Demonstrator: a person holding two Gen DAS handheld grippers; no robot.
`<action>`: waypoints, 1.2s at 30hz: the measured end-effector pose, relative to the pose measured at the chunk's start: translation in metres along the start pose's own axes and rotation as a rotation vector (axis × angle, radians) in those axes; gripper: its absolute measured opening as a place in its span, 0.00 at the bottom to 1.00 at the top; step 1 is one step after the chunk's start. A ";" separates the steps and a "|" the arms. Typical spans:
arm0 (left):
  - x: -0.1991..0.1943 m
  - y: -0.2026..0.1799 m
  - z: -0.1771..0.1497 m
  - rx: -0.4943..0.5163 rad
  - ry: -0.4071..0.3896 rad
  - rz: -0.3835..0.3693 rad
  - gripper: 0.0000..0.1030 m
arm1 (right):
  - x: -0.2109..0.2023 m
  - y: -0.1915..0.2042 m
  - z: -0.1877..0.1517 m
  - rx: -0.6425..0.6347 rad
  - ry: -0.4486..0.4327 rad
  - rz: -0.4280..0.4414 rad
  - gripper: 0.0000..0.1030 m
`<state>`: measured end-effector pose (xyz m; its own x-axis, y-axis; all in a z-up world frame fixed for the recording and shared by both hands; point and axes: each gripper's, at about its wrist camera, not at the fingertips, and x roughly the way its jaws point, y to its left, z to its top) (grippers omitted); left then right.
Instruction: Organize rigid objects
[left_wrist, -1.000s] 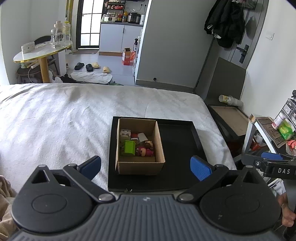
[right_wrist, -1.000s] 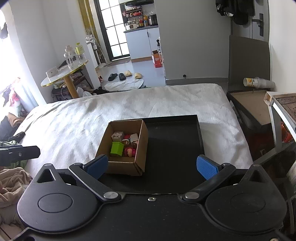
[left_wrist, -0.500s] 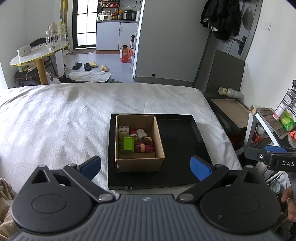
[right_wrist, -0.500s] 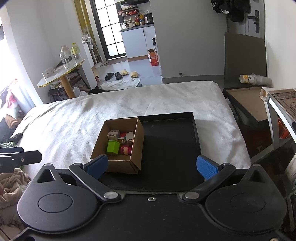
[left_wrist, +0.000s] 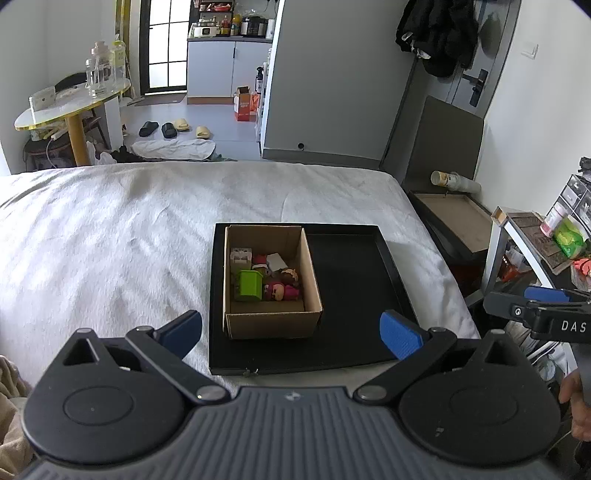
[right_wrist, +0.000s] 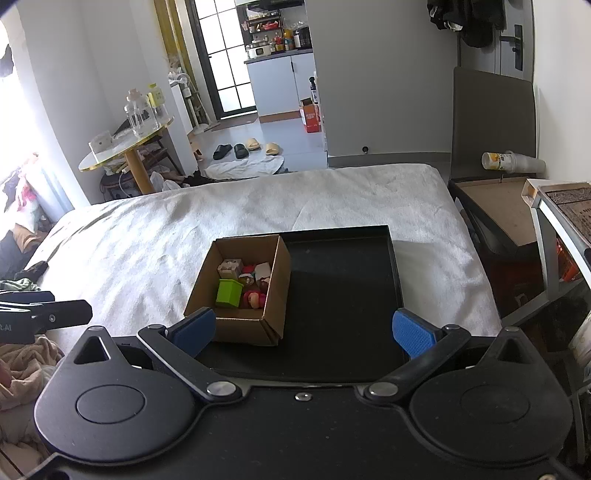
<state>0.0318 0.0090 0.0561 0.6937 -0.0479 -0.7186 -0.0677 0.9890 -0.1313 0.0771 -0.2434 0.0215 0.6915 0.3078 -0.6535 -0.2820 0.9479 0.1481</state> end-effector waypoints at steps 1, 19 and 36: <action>0.000 0.000 0.000 0.002 0.000 0.001 0.99 | 0.000 0.001 0.000 0.000 -0.001 0.000 1.00; 0.000 -0.005 0.001 0.011 0.004 0.009 0.99 | -0.001 0.000 0.000 0.003 -0.001 0.000 1.00; 0.002 -0.004 0.000 0.016 0.017 0.015 0.99 | -0.002 -0.003 0.002 0.011 0.001 0.004 1.00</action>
<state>0.0337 0.0052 0.0552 0.6802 -0.0351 -0.7322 -0.0669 0.9917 -0.1096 0.0779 -0.2467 0.0241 0.6896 0.3118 -0.6536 -0.2778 0.9474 0.1589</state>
